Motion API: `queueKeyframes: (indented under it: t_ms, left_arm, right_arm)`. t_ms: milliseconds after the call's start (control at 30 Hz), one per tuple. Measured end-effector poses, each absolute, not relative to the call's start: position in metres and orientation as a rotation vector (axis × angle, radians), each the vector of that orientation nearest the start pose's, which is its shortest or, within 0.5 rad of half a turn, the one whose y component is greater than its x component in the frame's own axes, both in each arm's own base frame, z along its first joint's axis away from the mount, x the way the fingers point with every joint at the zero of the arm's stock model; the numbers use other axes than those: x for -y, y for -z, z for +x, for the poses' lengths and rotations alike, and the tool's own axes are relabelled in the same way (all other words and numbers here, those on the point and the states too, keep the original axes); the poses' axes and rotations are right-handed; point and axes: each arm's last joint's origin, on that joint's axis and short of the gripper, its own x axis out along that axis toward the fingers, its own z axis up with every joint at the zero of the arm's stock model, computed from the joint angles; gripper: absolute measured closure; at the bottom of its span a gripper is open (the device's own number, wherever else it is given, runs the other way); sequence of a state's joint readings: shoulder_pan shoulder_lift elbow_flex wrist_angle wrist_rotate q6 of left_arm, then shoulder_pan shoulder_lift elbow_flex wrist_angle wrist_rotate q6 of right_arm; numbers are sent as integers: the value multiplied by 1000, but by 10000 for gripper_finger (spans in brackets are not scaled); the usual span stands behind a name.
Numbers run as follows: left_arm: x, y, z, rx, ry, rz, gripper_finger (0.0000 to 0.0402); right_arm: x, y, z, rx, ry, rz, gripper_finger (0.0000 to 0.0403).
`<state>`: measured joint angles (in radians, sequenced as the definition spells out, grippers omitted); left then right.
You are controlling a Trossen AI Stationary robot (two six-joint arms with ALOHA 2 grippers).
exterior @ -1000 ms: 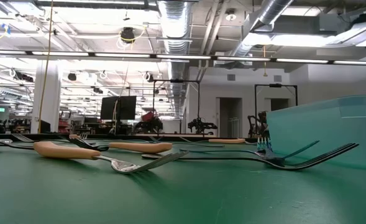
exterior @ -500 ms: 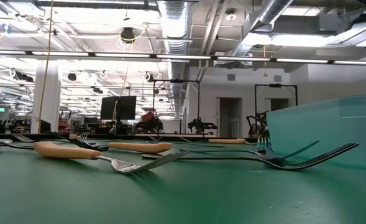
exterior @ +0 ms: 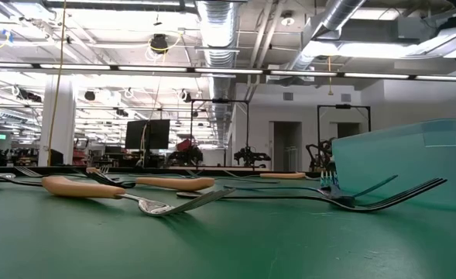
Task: Sort silverware by color (type)
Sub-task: Put the yellow fork into the green bin
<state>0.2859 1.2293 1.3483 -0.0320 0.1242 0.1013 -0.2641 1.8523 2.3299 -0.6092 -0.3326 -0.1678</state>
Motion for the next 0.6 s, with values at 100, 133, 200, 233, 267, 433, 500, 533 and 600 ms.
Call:
queueKeyframes:
  t_ms: [100,133,200,233,267,433,500,533,600]
  left_arm:
    - [-71,-449,254,75,-171,111,387]
    - [-71,-449,254,75,-171,110,387]
    - [-71,-449,254,76,-166,111,387]
    - [-71,-449,254,76,-164,111,386]
    - [-71,-449,254,77,-164,111,386]
    - [-71,-449,254,75,-164,104,386]
    - [-71,-448,254,69,-163,102,386]
    - [-71,-448,254,61,-163,99,384]
    - [-71,-446,254,42,-167,91,375]
  right_arm:
    - [89,-510,367,-125,-81,-149,328]
    - [88,-510,367,-123,-81,-154,329]
    - [86,-510,368,-126,-88,-165,329]
    - [86,-510,367,-126,-89,-166,329]
    - [86,-510,367,-126,-88,-166,329]
    - [86,-509,367,-134,-75,-165,329]
    - [87,-509,367,-138,-67,-165,329]
    - [87,-509,367,-143,-63,-164,329]
    - [87,-508,366,-158,-46,-163,329]
